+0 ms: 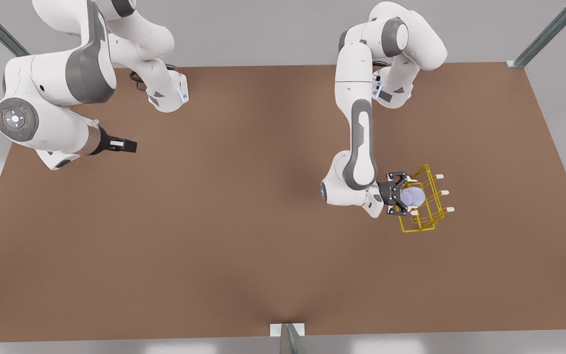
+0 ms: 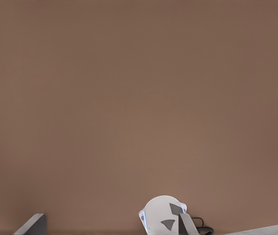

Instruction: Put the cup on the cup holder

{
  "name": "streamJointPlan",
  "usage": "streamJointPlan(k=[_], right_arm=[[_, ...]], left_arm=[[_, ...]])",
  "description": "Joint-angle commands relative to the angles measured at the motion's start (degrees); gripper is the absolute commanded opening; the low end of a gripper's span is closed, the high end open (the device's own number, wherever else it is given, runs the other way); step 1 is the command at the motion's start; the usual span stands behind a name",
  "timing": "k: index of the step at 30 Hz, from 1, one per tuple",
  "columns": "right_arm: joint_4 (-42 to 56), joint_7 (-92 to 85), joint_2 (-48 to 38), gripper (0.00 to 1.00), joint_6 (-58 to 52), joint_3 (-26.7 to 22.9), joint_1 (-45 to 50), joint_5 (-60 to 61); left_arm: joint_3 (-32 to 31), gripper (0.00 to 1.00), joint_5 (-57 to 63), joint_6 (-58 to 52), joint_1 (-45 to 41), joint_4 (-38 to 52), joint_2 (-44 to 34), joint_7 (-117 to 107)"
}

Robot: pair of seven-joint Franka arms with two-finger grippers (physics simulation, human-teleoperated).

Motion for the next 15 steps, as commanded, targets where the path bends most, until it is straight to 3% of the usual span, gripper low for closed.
streamJointPlan(k=[1,2,3,5,8,10,11,12,13,14,15], right_arm=[[0.0,-0.2,-0.1,1.00,0.0,0.0,0.0,0.1],[0.0,-0.3,-0.1,1.00,0.0,0.0,0.0,0.1],[0.0,-0.3,-0.1,1.00,0.0,0.0,0.0,0.1],[0.1,-0.2,-0.1,1.00,0.0,0.0,0.0,0.1],[0.0,-0.2,-0.1,1.00,0.6,0.1,-0.1,0.3],[-0.3,-0.9,-0.6,1.00,1.1,0.1,-0.5,0.3],[-3.4,-1.5,-2.5,1.00,3.7,0.2,-1.0,0.0],[-5.7,-2.4,-4.1,1.00,6.1,0.5,-1.5,0.0],[-5.7,-2.5,-4.1,1.00,6.2,0.6,-1.7,0.0],[-5.7,-2.6,-4.1,1.00,6.2,0.6,-1.7,0.0],[-5.7,-2.6,-4.2,1.00,6.2,0.6,-1.7,0.0]], left_arm=[[0.1,1.00,-0.2,0.3,0.1,0.0,-1.0,3.8],[0.1,1.00,-0.4,-0.7,0.1,0.0,-5.2,5.5],[0.1,1.00,-8.0,-5.1,-0.3,3.2,-12.4,15.1],[6.4,1.00,-30.3,-20.6,0.0,19.9,-13.1,43.0],[20.8,1.00,-48.5,-31.3,0.3,28.7,-13.4,88.5],[20.7,1.00,-53.0,-35.4,7.1,34.6,-14.4,106.7],[16.0,1.00,-54.1,-35.5,12.7,37.6,-16.9,114.9],[5.1,1.00,-53.4,-33.7,20.5,37.7,-22.8,115.0],[-12.0,1.00,-47.1,-30.6,32.2,37.4,-28.4,115.0],[-38.5,1.00,-33.8,-25.2,48.8,31.8,-34.9,113.6],[-47.3,1.00,-32.7,-18.4,56.4,24.2,-40.1,110.5]])
